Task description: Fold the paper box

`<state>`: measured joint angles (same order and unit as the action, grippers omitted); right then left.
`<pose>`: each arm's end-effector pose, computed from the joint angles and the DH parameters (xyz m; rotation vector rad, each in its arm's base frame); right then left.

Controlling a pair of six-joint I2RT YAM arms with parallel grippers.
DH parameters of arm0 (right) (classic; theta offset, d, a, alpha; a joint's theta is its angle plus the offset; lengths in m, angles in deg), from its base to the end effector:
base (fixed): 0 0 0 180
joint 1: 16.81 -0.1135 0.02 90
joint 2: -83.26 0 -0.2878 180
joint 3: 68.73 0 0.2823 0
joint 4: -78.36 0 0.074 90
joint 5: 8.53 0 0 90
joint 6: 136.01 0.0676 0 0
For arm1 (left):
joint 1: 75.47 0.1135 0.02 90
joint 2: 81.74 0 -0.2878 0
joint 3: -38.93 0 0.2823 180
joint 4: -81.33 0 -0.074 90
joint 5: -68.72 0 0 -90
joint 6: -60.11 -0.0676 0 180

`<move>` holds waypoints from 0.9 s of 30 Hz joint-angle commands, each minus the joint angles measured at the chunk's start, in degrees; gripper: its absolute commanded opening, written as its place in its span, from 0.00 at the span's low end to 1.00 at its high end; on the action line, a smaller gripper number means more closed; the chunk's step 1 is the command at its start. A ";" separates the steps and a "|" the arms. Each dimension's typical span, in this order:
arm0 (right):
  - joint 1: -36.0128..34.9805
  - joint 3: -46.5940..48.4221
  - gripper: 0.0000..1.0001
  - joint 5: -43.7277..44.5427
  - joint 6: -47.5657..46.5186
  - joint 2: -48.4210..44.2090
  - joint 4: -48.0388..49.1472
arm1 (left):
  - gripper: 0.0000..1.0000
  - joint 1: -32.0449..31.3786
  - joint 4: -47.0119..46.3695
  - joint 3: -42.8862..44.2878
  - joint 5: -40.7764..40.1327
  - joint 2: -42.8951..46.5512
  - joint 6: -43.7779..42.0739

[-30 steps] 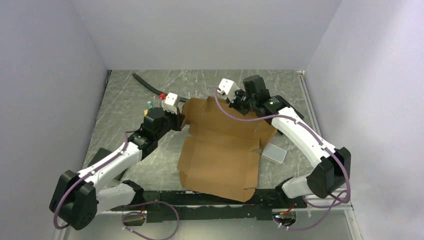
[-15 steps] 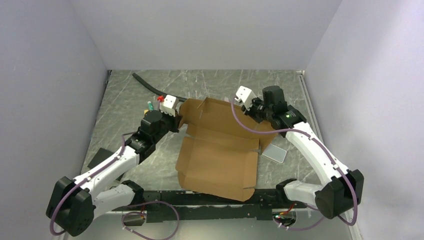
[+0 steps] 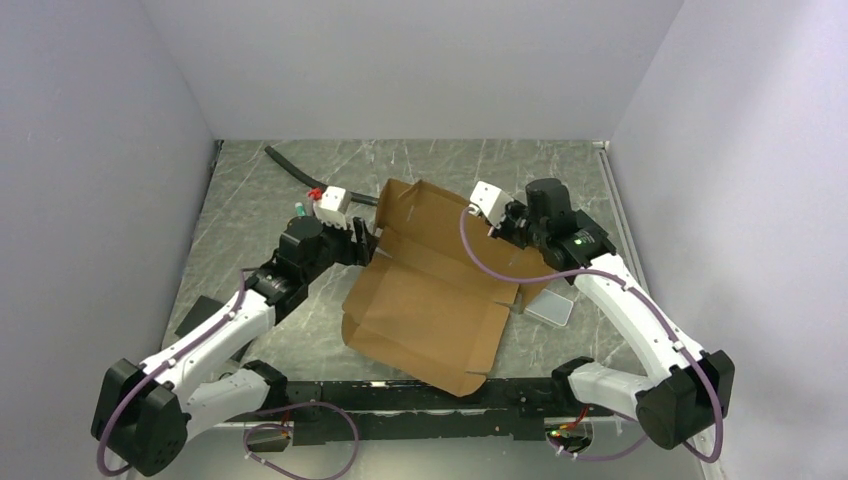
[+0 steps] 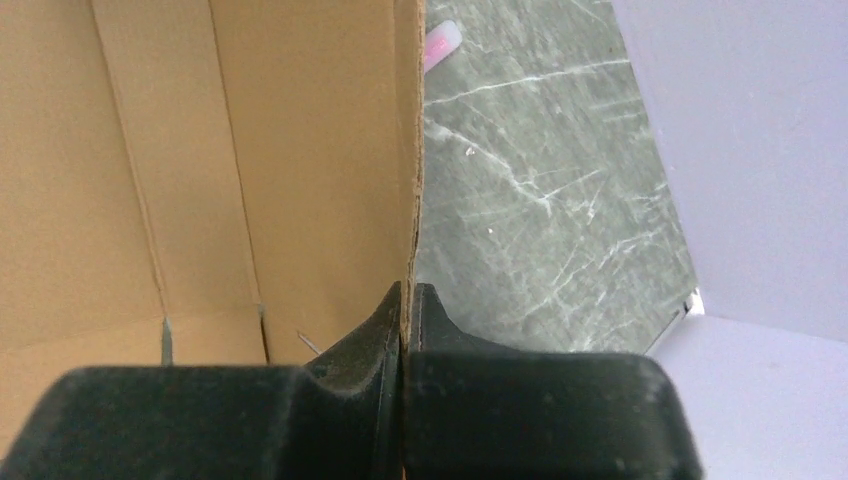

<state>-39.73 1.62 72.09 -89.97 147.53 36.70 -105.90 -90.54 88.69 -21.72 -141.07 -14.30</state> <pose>0.2630 0.1232 0.3208 -1.2783 1.7688 -0.0288 0.2473 -0.1446 0.2711 0.2421 1.9007 -0.5404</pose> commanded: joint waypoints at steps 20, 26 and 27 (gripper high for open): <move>-12.80 -2.22 0.00 16.31 -0.76 6.10 7.77 | 0.85 3.45 -10.76 -6.03 16.45 12.04 24.27; -13.01 -3.38 0.00 15.97 -0.10 5.79 8.45 | 0.77 3.45 -7.54 5.06 13.21 2.39 22.71; -12.98 -3.54 0.00 15.84 -0.01 5.70 8.47 | 0.75 3.44 -7.62 6.08 12.34 1.50 21.89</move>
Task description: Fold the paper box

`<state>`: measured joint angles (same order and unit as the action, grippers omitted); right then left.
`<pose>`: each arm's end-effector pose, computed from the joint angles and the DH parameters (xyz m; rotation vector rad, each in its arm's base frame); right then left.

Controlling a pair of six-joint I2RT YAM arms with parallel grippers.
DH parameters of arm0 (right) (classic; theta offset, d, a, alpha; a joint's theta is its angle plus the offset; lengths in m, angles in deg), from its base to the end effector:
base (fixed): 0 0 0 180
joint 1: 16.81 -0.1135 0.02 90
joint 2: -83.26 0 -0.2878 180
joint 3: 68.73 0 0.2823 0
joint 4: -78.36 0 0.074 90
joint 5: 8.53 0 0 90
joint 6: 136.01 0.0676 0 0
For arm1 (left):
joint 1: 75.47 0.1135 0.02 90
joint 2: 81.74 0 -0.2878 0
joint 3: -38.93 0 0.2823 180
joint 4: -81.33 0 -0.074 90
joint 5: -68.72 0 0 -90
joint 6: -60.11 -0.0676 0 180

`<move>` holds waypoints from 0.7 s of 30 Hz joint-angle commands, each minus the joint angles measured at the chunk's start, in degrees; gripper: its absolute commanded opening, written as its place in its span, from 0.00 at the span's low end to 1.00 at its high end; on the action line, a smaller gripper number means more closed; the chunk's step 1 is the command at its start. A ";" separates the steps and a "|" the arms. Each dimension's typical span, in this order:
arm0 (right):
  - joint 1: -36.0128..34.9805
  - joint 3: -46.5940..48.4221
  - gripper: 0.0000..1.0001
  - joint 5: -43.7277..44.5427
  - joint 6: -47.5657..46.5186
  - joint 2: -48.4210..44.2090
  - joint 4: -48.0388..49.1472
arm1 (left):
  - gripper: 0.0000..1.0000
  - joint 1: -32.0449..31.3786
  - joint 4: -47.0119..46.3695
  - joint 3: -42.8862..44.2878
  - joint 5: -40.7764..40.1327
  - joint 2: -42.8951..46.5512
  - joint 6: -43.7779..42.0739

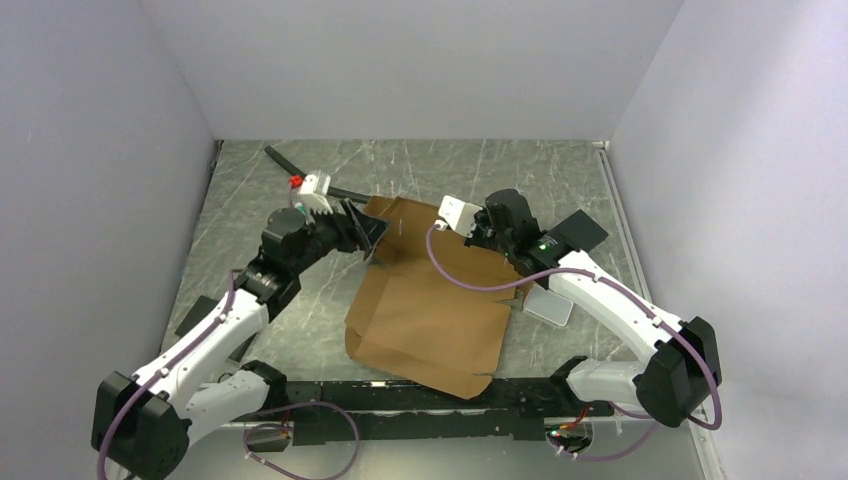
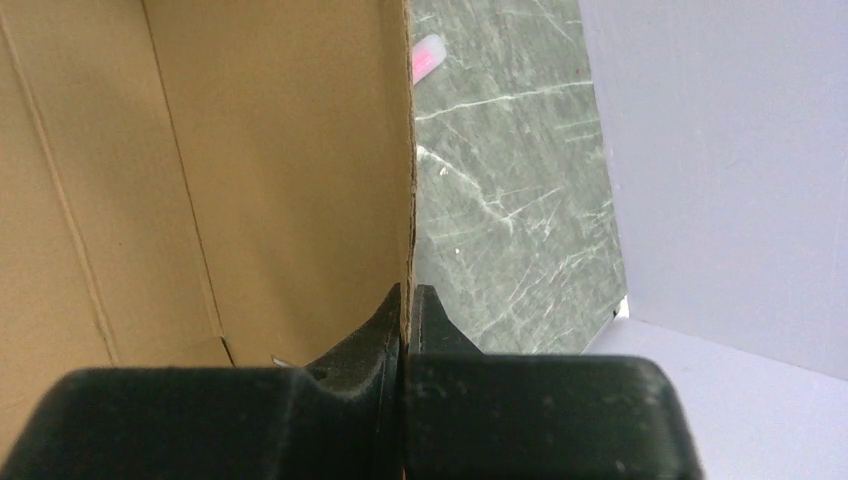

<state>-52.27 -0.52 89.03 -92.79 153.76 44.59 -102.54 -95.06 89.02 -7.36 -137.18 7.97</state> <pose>0.2658 0.1784 0.2905 -1.3938 1.7093 -0.2556 0.2381 -0.1400 0.3024 0.0180 1.8389 -1.0276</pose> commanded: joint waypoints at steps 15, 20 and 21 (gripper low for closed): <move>-0.55 -1.19 0.00 -2.86 3.72 -0.04 0.16 | 0.20 0.09 -0.25 16.81 -0.62 -21.76 -6.59; -0.70 -1.10 0.00 -3.41 4.14 0.29 0.12 | 0.19 0.09 -3.19 18.33 5.23 -27.05 -4.58; -0.74 -1.10 0.00 -3.54 4.20 0.41 0.14 | 0.19 0.09 -4.24 18.25 5.90 -27.75 -3.91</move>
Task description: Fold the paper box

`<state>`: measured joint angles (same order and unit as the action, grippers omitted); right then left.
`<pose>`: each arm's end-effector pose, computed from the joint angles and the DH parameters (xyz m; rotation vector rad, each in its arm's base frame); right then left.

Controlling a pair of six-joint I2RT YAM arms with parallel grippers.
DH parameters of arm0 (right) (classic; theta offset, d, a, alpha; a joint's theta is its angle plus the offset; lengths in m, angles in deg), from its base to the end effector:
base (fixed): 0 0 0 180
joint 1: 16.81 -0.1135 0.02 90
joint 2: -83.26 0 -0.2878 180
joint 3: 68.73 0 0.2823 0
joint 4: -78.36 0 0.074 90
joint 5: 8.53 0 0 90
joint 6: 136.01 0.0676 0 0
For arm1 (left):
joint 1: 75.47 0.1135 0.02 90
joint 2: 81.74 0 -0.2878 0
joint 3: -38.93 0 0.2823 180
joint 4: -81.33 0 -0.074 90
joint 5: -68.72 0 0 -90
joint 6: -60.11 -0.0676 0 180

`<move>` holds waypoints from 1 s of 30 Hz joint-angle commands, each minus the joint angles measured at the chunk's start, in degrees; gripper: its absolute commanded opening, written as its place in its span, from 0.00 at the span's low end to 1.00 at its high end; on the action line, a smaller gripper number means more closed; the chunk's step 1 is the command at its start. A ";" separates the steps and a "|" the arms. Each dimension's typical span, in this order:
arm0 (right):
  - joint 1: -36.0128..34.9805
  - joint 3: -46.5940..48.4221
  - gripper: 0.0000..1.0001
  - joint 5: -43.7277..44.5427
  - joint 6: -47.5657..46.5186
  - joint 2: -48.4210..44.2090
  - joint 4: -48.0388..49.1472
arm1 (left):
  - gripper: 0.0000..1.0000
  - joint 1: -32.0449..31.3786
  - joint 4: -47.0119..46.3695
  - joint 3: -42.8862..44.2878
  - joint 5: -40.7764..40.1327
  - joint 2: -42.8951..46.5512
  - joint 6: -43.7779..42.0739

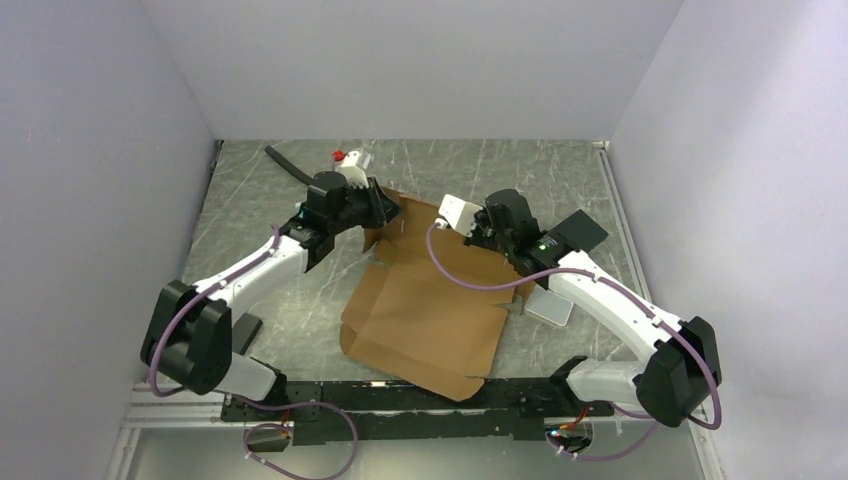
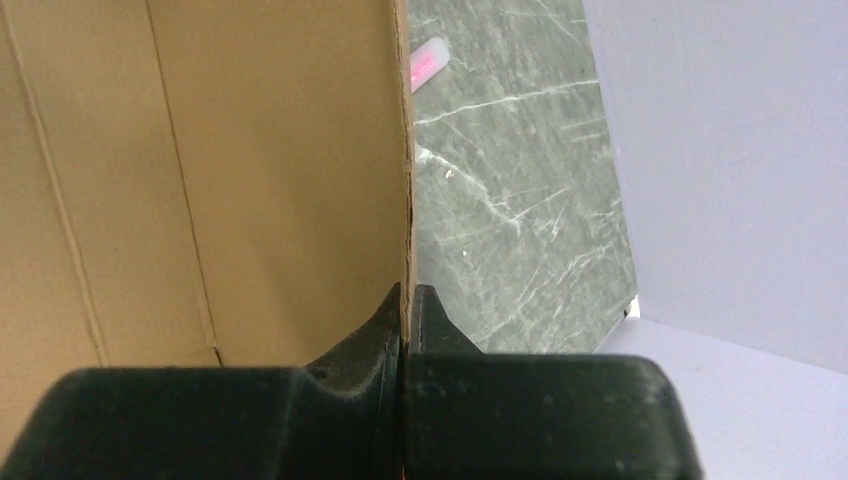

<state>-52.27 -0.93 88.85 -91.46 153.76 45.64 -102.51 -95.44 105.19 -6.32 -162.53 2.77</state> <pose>0.2664 0.1791 0.2898 -1.3668 1.7152 -0.2393 0.3304 -0.1882 0.2843 0.0922 1.9831 -0.9428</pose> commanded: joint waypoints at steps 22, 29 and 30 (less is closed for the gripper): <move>-4.06 -6.73 0.00 24.60 -5.57 1.19 24.29 | 0.52 2.46 -1.72 -12.04 -3.11 7.42 2.05; -5.37 -7.07 0.00 24.64 -8.09 -0.39 25.28 | 0.57 4.77 -0.99 -13.58 -5.68 4.87 0.07; -5.48 -6.96 0.00 23.72 -7.69 -0.57 24.61 | 0.57 5.07 -1.40 -13.31 -5.37 3.99 -0.04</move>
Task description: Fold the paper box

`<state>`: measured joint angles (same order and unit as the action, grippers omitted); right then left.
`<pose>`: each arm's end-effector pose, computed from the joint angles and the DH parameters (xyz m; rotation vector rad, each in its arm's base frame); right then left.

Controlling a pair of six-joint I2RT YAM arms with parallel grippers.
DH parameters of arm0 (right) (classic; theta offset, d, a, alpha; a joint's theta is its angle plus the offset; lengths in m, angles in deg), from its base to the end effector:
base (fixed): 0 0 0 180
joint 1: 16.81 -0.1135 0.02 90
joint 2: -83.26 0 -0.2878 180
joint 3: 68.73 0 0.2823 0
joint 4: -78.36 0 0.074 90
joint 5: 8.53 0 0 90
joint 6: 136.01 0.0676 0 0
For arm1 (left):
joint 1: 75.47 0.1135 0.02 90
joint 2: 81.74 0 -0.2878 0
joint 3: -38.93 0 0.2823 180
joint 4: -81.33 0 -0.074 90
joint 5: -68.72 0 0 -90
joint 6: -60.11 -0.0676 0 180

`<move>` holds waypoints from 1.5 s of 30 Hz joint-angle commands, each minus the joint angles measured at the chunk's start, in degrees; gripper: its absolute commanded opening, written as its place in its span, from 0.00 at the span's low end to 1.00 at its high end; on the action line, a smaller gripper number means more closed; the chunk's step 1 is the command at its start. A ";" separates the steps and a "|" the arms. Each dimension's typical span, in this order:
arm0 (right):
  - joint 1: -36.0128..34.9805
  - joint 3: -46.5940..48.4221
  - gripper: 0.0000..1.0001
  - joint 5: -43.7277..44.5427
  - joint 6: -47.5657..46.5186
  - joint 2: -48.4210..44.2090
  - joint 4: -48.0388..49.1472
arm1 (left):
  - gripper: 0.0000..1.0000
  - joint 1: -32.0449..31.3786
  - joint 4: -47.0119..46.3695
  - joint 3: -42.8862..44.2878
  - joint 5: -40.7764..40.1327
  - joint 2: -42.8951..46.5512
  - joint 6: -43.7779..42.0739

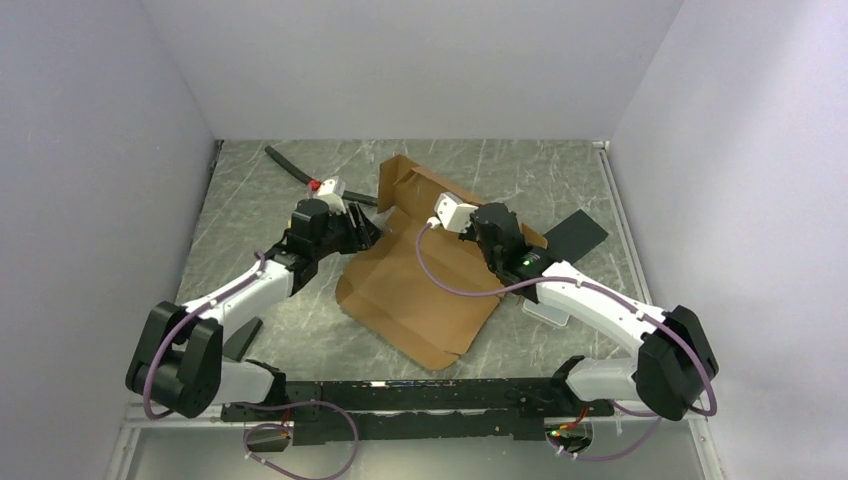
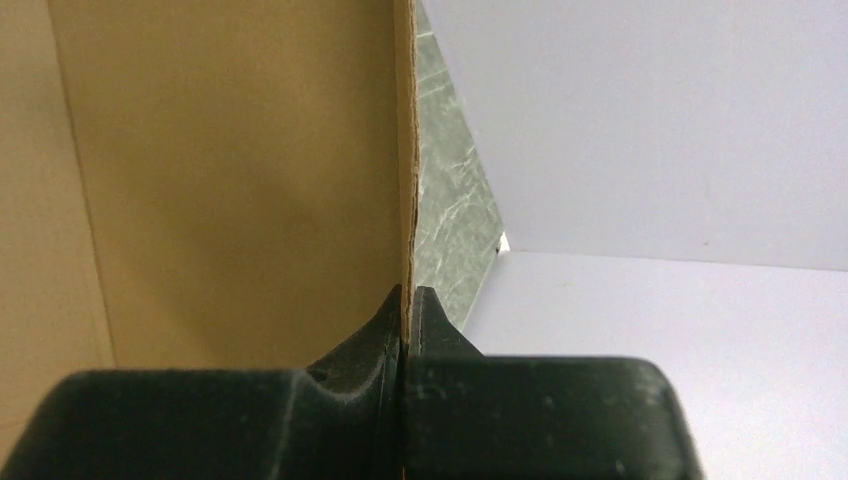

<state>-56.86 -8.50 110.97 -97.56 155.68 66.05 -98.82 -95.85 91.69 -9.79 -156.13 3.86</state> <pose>0.2739 0.1868 0.2732 -1.1784 1.6107 -0.6423 0.3001 -0.1442 0.2286 -0.0545 2.0882 -0.8257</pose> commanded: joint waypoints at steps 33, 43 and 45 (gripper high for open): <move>-5.21 -9.81 0.03 -2.57 -6.96 -3.69 10.82 | 0.63 10.59 -8.89 3.24 -7.62 -5.04 -16.59; -4.64 -8.95 0.03 -5.24 -2.98 -4.48 8.58 | 0.82 11.84 -25.78 -5.71 10.01 -4.74 -14.62; -4.60 -8.97 0.03 -5.66 -2.47 -4.36 8.62 | 0.85 11.84 -27.94 -8.18 9.06 -3.51 -14.82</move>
<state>-61.47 -17.92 108.37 -103.79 152.32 76.30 -86.97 -113.16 88.34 -3.82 -163.97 -10.93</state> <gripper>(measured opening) 0.029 0.824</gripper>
